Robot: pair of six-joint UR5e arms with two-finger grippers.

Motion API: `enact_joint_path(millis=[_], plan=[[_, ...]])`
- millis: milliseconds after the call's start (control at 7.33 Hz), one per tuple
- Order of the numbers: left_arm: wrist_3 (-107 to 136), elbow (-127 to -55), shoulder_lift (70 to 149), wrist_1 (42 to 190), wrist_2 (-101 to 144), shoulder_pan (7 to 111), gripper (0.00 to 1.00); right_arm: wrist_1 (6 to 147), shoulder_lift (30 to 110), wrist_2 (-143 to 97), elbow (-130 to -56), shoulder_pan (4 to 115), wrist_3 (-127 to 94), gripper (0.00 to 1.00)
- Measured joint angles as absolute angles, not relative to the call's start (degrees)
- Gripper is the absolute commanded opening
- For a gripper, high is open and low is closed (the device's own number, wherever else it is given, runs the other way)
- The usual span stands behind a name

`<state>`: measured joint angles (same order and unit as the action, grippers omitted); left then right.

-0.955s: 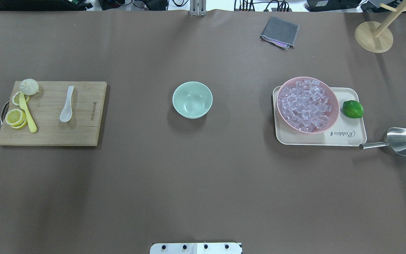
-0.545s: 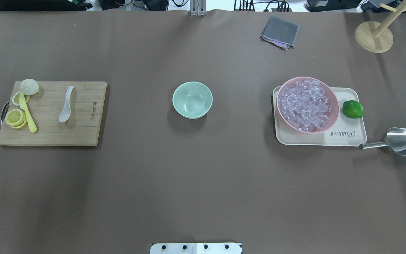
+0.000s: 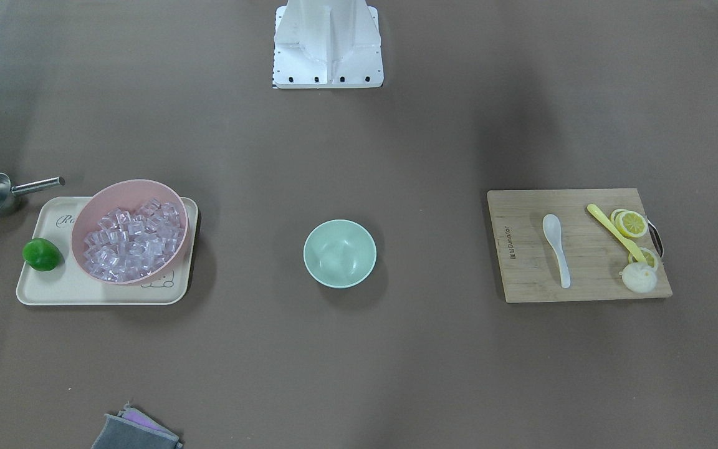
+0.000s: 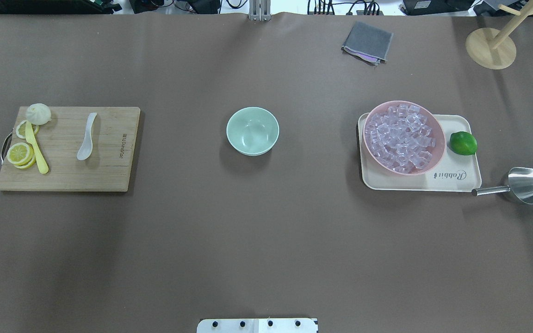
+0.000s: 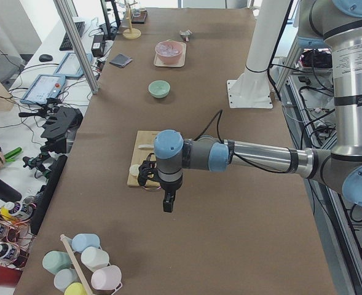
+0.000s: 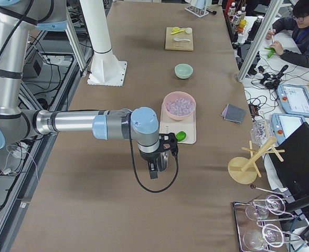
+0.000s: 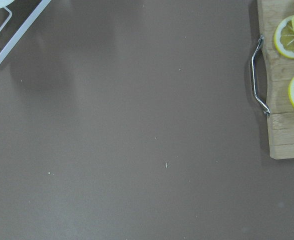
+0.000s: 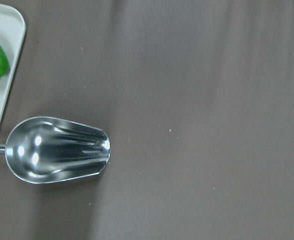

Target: Put spoon and ice into bowl

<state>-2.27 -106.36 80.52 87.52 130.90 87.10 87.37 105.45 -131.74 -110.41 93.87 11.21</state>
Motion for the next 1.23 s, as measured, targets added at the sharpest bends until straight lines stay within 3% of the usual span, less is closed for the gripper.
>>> enact_joint_path(millis=[682, 1227], plan=[[-1.59, -107.43, 84.15, 89.22, 130.96, 87.09, 1.00, 73.74, 105.70, -136.15, -110.60, 93.85, 10.82, 1.00], [1.38, -103.37, 88.08, 102.63, 130.77, 87.09, 0.99, 72.64, 101.21, -137.38, -110.55, 93.08, 6.09, 0.99]])
